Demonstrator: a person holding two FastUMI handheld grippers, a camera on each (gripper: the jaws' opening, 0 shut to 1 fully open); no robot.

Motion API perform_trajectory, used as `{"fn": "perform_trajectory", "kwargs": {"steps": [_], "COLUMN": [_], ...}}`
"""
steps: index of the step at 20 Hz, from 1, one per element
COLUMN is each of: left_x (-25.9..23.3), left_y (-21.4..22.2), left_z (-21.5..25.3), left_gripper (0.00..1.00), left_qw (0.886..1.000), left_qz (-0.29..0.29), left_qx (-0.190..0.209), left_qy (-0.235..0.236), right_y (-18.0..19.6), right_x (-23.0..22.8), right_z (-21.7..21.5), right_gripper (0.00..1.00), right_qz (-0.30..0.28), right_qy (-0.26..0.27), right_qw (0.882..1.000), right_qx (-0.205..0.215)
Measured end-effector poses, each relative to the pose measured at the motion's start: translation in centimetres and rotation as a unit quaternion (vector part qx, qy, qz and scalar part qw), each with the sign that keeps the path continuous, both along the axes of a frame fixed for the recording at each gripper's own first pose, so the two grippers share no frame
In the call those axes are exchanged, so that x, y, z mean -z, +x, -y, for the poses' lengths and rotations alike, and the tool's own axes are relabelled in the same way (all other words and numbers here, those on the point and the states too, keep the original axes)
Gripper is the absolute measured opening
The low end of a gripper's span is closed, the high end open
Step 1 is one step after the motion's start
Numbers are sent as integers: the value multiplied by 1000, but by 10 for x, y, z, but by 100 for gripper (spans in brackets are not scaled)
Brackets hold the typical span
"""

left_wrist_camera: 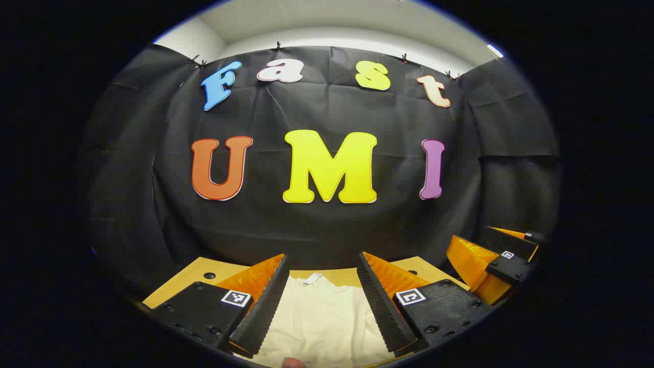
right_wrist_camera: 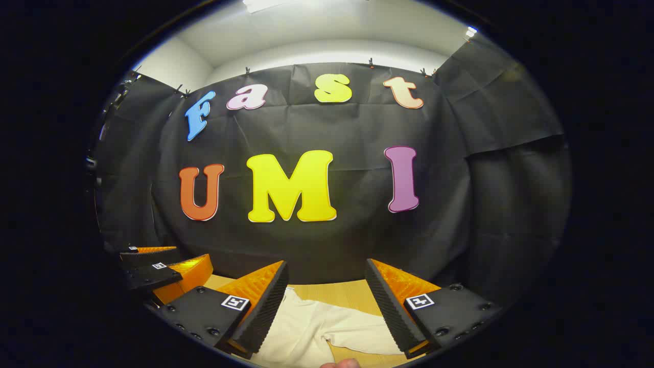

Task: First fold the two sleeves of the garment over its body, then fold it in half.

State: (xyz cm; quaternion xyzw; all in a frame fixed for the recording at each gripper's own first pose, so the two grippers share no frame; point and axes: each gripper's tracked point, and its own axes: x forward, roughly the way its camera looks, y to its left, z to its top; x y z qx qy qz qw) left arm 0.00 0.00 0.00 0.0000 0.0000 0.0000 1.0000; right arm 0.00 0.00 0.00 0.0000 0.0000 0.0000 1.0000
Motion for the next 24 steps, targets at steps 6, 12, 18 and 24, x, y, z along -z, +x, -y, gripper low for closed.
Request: {"fn": "perform_trajectory", "kwargs": {"steps": [6,12,18,24], "left_x": [-11,-18,-30,-18], "left_y": [11,25,24,25], "left_z": [17,7,1,-5], "left_gripper": [96,97,96,96], "left_qw": [1000,1000,1000,1000], "left_qz": [-8,-9,11,-6], "left_qx": [17,0,0,-7], "left_qy": [-25,1,12,0], "right_y": [-14,-25,-29,-36], "right_x": [-1,-5,-10,-18], "right_z": [5,6,19,21], "right_gripper": [95,95,95,94], "right_qz": [8,22,14,27], "right_qy": [-3,-9,-35,-17], "right_qw": [1000,1000,999,999], "right_qx": [18,14,24,39]}}
